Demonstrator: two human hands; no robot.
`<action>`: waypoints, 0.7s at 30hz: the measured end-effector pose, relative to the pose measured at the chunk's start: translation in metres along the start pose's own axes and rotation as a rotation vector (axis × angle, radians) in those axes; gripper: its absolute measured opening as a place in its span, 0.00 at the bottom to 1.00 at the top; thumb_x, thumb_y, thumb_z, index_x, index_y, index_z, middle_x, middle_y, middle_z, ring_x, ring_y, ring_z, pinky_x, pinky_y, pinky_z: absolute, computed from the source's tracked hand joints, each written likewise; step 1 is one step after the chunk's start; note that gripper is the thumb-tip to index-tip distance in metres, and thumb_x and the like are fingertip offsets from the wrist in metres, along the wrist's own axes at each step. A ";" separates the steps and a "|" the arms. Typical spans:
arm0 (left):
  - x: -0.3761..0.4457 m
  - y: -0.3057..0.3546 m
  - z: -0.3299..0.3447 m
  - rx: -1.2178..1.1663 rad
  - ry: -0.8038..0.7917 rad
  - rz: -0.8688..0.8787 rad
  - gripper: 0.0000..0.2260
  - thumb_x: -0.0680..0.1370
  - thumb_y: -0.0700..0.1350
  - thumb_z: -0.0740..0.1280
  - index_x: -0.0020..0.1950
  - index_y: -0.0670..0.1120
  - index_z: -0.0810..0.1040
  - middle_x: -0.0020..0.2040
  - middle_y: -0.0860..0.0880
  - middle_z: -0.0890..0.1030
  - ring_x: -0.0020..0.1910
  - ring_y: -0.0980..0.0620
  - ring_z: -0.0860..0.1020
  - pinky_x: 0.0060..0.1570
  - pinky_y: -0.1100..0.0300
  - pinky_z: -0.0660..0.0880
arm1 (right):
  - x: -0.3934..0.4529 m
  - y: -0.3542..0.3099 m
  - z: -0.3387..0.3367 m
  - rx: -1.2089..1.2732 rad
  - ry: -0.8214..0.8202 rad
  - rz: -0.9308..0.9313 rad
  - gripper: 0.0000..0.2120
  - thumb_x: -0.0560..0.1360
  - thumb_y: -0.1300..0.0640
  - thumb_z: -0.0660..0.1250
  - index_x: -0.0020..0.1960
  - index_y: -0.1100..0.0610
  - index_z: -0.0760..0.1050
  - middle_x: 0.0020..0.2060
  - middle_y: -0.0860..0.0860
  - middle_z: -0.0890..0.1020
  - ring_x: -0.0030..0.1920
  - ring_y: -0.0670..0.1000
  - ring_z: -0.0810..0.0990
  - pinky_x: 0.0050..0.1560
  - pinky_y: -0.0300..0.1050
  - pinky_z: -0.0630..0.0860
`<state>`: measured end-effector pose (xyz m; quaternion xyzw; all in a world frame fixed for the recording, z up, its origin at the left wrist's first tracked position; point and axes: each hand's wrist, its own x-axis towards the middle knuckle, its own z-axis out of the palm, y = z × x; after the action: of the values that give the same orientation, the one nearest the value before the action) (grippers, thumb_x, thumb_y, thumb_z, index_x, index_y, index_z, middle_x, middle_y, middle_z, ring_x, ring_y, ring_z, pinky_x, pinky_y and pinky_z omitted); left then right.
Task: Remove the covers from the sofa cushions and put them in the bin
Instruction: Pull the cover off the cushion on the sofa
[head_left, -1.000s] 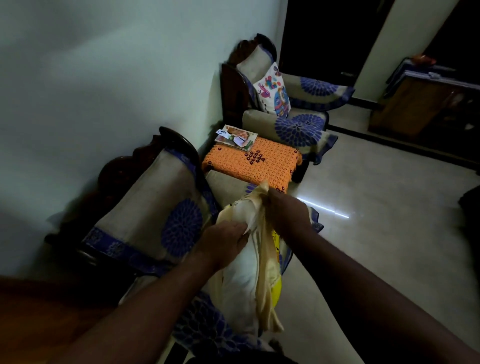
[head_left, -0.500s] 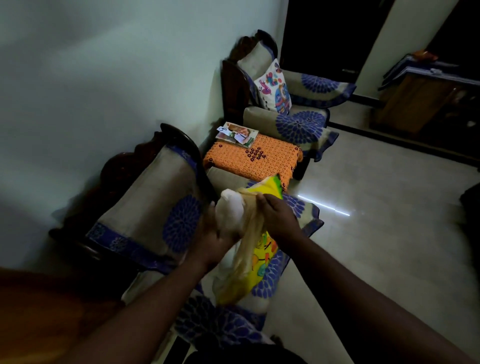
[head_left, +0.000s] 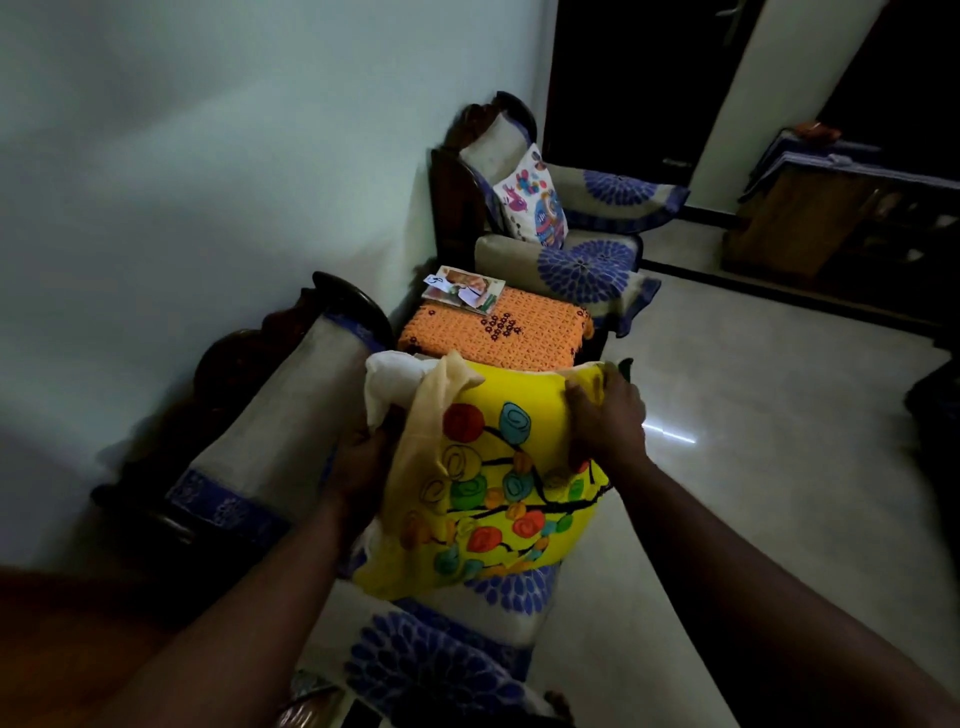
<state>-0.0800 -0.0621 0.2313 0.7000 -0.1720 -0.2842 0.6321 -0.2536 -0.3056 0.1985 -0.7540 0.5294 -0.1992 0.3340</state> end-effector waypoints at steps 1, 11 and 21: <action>0.002 0.002 -0.004 -0.016 0.016 -0.003 0.11 0.83 0.48 0.62 0.44 0.51 0.81 0.33 0.55 0.84 0.33 0.61 0.82 0.36 0.59 0.76 | 0.001 0.000 -0.002 0.077 -0.016 0.047 0.36 0.76 0.35 0.63 0.75 0.58 0.64 0.68 0.62 0.73 0.68 0.63 0.71 0.67 0.58 0.70; 0.008 0.016 -0.024 0.240 -0.007 0.032 0.09 0.84 0.38 0.61 0.62 0.42 0.77 0.52 0.47 0.80 0.54 0.46 0.78 0.49 0.61 0.73 | -0.008 0.012 -0.018 0.269 -0.027 0.181 0.29 0.69 0.29 0.67 0.53 0.54 0.81 0.45 0.54 0.84 0.48 0.58 0.82 0.50 0.60 0.80; 0.013 0.023 -0.049 0.176 0.273 0.104 0.11 0.83 0.36 0.59 0.53 0.50 0.79 0.49 0.47 0.81 0.42 0.53 0.77 0.47 0.63 0.71 | 0.023 0.035 -0.050 0.266 0.204 0.186 0.23 0.74 0.38 0.66 0.34 0.56 0.75 0.29 0.56 0.79 0.33 0.59 0.82 0.36 0.60 0.83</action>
<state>-0.0367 -0.0344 0.2538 0.7748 -0.1449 -0.1371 0.5999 -0.3009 -0.3491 0.2073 -0.6269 0.5970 -0.3110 0.3923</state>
